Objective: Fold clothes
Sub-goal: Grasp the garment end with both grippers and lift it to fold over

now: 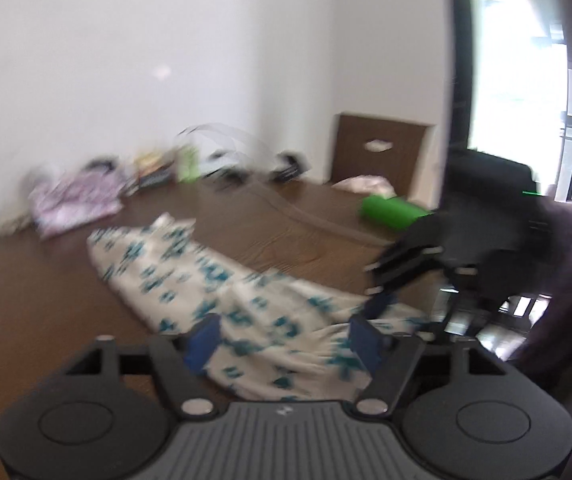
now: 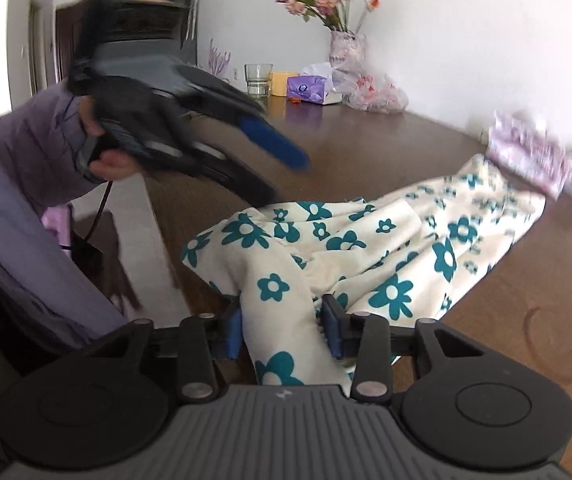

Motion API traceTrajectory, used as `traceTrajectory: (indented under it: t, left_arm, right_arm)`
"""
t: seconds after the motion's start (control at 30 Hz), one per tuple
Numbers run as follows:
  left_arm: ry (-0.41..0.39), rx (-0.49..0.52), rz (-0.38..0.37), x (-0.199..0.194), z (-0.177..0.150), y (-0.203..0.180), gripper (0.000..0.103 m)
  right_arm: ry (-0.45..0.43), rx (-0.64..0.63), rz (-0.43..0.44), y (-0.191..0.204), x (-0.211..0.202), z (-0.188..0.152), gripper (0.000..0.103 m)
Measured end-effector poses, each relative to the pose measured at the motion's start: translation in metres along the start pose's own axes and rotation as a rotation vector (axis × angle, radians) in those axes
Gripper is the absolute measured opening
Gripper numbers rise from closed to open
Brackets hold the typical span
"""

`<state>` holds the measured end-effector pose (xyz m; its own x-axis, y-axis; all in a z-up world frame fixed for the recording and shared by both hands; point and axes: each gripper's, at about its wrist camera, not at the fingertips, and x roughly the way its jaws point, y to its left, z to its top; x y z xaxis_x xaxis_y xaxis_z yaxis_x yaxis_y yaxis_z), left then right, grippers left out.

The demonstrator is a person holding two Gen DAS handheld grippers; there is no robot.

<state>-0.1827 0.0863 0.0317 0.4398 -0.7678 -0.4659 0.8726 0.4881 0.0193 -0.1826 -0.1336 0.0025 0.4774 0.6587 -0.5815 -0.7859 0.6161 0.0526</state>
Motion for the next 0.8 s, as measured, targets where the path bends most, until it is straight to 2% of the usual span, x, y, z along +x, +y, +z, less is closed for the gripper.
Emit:
traceTrajectory:
  t: [0.03, 0.07, 0.17, 0.33, 0.43, 0.5, 0.53, 0.57, 0.6, 0.67, 0.7, 0.73, 0.77, 0.8]
  left_arm:
    - [0.002, 0.065, -0.03, -0.004, 0.0, -0.012, 0.091]
    - [0.006, 0.131, -0.055, -0.006, -0.001, -0.023, 0.092]
    - [0.046, 0.312, -0.007, 0.005, -0.017, -0.053, 0.091]
    - [0.042, 0.452, 0.101, 0.03, -0.039, -0.067, 0.089]
    - [0.031, 0.527, 0.08, 0.044, -0.044, -0.07, 0.087]
    - [0.06, 0.516, 0.02, 0.052, -0.045, -0.065, 0.073]
    - [0.083, 0.491, -0.004, 0.056, -0.044, -0.06, 0.059]
    - [0.103, 0.462, -0.028, 0.059, -0.044, -0.056, 0.038]
    - [0.105, 0.41, -0.054, 0.059, -0.041, -0.049, 0.032]
    - [0.107, 0.296, -0.103, 0.059, -0.035, -0.033, 0.028]
    - [0.107, 0.236, -0.125, 0.058, -0.032, -0.024, 0.027]
    - [0.106, 0.183, -0.147, 0.057, -0.03, -0.015, 0.026]
    - [0.106, 0.127, -0.17, 0.055, -0.028, -0.007, 0.025]
    - [0.107, 0.073, -0.193, 0.054, -0.026, 0.001, 0.025]
  right_arm:
    - [0.001, 0.038, 0.03, -0.007, -0.002, 0.0, 0.036]
    - [0.001, 0.076, 0.059, -0.015, -0.003, 0.001, 0.036]
    - [0.005, 0.175, 0.136, -0.036, -0.004, 0.005, 0.033]
    - [0.026, 0.27, 0.259, -0.052, -0.004, 0.011, 0.032]
    - [0.061, 0.284, 0.317, -0.05, -0.007, 0.016, 0.032]
    - [0.075, 0.298, 0.342, -0.047, -0.011, 0.019, 0.032]
    - [0.078, 0.313, 0.357, -0.046, -0.013, 0.02, 0.032]
    - [0.078, 0.329, 0.371, -0.046, -0.017, 0.02, 0.032]
    - [0.078, 0.341, 0.377, -0.044, -0.021, 0.02, 0.032]
    - [0.059, 0.332, 0.354, -0.038, -0.033, 0.018, 0.038]
    - [0.037, 0.321, 0.337, -0.034, -0.041, 0.017, 0.045]
    - [-0.011, 0.306, 0.321, -0.031, -0.052, 0.013, 0.062]
    - [-0.059, 0.291, 0.304, -0.028, -0.062, 0.009, 0.072]
    - [-0.107, 0.276, 0.287, -0.026, -0.073, 0.005, 0.087]
